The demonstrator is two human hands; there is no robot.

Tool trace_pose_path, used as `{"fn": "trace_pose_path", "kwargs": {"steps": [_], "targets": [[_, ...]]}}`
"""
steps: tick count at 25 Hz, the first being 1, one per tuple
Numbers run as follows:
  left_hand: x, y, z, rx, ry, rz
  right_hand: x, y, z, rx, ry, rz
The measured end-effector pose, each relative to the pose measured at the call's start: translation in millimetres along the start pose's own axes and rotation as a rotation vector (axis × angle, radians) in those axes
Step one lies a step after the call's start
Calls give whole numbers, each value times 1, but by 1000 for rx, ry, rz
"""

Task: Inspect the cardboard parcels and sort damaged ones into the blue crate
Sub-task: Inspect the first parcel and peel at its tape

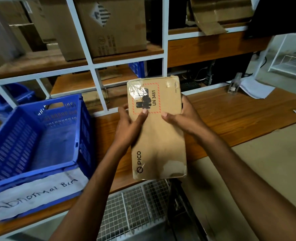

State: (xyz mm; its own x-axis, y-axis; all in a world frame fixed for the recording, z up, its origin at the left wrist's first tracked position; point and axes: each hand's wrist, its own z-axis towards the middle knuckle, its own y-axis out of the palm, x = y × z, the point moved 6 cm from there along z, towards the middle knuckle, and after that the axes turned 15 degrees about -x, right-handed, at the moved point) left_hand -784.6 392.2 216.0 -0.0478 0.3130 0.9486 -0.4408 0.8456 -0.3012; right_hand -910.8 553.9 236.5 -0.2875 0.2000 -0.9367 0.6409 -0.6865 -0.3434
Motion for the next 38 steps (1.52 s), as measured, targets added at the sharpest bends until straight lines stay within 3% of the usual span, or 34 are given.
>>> {"fn": "trace_pose_path", "kwargs": {"steps": [4,7,10,12,16,20,24,27,30,34,38], "targets": [[-1,1,-5,110,47,65,3,1,-2,90,-49,-85],[-2,-1,-2,0,24,-20,8,-3,-4,25,15,34],[-6,-6,4,1,8,-27,8,-10,-2,79,-14,-22],[-12,-1,1,-8,-33,-52,11,0,-1,26,19,38],[-22,2,-4,76,-72,15,15,3,-2,101,-14,-66],[-16,11,-5,-46,-92,126,32,6,-3,-28,77,3],[-15,7,-1,10,-96,206,26,5,1,60,31,-85],[-20,13,-7,-107,-96,132,33,11,-1,6,73,-55],[-29,9,-5,-49,-115,36,37,13,-4,85,32,-62],[-36,17,-10,-178,-146,-14,47,14,-4,-18,99,62],[-45,14,-10,-57,-168,35,56,8,-9,96,111,16]]}}
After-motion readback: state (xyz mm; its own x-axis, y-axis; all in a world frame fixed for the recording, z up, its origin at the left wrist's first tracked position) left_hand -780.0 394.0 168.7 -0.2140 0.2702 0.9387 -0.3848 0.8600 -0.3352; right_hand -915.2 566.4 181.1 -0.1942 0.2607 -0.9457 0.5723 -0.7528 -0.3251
